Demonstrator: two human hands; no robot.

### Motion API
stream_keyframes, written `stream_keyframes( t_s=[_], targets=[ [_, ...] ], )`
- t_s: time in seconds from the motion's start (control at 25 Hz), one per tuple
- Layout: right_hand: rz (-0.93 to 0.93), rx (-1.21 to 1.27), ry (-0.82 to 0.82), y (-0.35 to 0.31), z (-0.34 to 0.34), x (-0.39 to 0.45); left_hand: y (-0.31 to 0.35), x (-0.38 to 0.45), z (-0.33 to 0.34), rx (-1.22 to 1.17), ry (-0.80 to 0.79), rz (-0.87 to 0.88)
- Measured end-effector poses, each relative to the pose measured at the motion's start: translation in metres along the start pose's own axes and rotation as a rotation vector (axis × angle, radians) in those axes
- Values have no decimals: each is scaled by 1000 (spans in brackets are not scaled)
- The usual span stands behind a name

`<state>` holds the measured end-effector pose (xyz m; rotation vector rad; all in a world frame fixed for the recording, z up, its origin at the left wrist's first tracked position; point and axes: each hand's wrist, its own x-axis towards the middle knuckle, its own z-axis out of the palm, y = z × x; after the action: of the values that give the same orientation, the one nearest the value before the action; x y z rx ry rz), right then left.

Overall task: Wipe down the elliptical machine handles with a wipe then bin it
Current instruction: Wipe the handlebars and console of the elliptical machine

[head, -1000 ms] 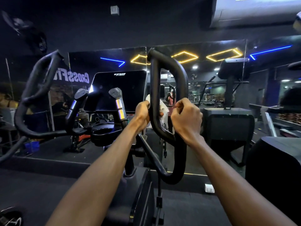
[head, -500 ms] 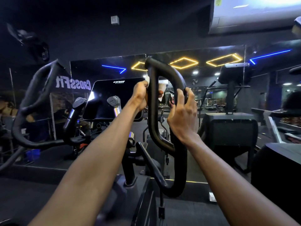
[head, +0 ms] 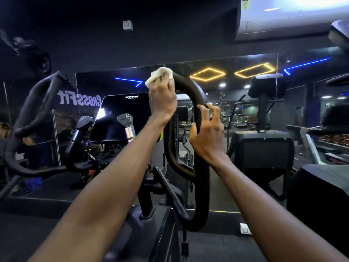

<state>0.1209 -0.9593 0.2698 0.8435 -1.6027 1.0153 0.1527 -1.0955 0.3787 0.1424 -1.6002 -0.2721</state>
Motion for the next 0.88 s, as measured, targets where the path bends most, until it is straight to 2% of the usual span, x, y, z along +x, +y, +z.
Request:
stream_keyframes(
  t_s=[0.08,0.16,0.28,0.36,0.44,0.56,0.6,0.68,0.72,0.76,0.88],
  targets=[
    [32,38,11,1,-6,10,3,-9,1,175,-38,208],
    [101,121,31,0,-12,22,16,-13,1,219,-105,367],
    [346,301,32,4,-21,33,41,-24,-1,191,-253,467],
    [496,423,78,7,-30,34,51,-43,-3,176,-342,594],
    [554,514,72,7,-41,29,51,-65,-10,117,-389,605],
    [570,816,-114,1,-50,18,38,-88,-24,28,-290,375],
    [575,908,-171,-4,-50,15,32,-91,-29,-17,-318,286],
    [600,972,-222,-18,-46,15,21,-86,-44,-225,-471,102],
    [610,947,-217,-26,-42,19,17,-83,-54,-342,-510,6],
    [608,883,-192,-34,-37,25,12,-80,-63,-441,-483,-85],
    [449,583,-118,-53,-21,47,-10,-72,-86,-569,-258,-401]
  ],
)
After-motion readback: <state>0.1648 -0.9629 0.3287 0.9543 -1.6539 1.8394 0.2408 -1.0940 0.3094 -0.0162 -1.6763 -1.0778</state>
